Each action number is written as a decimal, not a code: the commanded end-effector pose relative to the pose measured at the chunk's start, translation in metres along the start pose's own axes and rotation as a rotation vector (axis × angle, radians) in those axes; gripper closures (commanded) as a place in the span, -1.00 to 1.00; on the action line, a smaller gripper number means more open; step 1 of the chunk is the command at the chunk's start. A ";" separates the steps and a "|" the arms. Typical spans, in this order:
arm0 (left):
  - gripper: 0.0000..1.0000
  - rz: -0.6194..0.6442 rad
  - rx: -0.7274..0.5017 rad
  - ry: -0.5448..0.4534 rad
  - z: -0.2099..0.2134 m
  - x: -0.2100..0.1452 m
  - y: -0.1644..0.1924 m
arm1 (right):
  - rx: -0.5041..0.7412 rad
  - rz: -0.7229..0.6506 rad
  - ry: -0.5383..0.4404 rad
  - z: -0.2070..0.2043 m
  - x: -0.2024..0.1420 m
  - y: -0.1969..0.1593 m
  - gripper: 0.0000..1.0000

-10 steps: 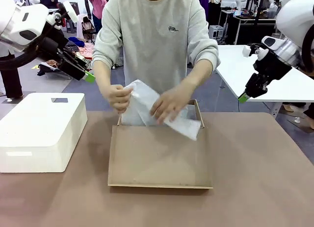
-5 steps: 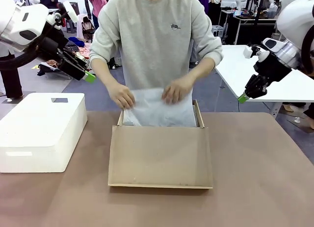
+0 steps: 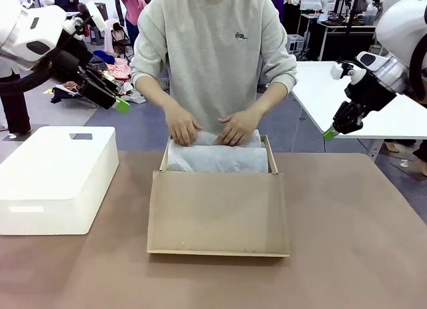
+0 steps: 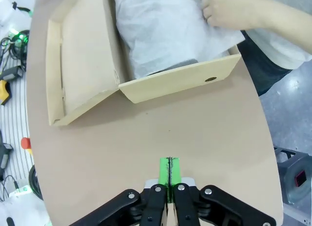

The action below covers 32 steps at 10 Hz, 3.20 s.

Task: Pack the shoes into the box.
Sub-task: Close the Shoes Box.

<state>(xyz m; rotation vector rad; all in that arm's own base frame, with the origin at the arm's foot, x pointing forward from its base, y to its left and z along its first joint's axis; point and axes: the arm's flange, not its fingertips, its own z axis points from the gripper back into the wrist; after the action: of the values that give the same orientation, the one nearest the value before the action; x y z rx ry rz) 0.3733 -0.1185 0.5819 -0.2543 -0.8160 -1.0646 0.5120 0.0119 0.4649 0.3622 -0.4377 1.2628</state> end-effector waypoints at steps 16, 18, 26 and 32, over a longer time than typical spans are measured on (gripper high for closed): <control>-1.00 -0.009 -0.015 -0.014 0.000 -0.001 0.002 | 0.227 0.349 -0.072 -0.060 -0.011 -0.032 1.00; -1.00 -0.009 -0.015 -0.014 0.000 -0.001 0.002 | 0.219 0.324 -0.108 -0.070 -0.012 -0.033 1.00; -1.00 -0.009 -0.015 -0.014 0.000 -0.001 0.002 | 0.340 0.356 -0.264 -0.135 -0.027 -0.028 1.00; -1.00 -0.009 -0.015 -0.014 0.000 -0.001 0.002 | 0.373 0.375 -0.280 -0.152 -0.034 0.010 1.00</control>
<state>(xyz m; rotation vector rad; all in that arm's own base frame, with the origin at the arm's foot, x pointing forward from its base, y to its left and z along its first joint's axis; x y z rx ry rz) 0.3733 -0.1185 0.5818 -0.2544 -0.8159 -1.0646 0.5236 0.0591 0.3156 0.8225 -0.4566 1.6620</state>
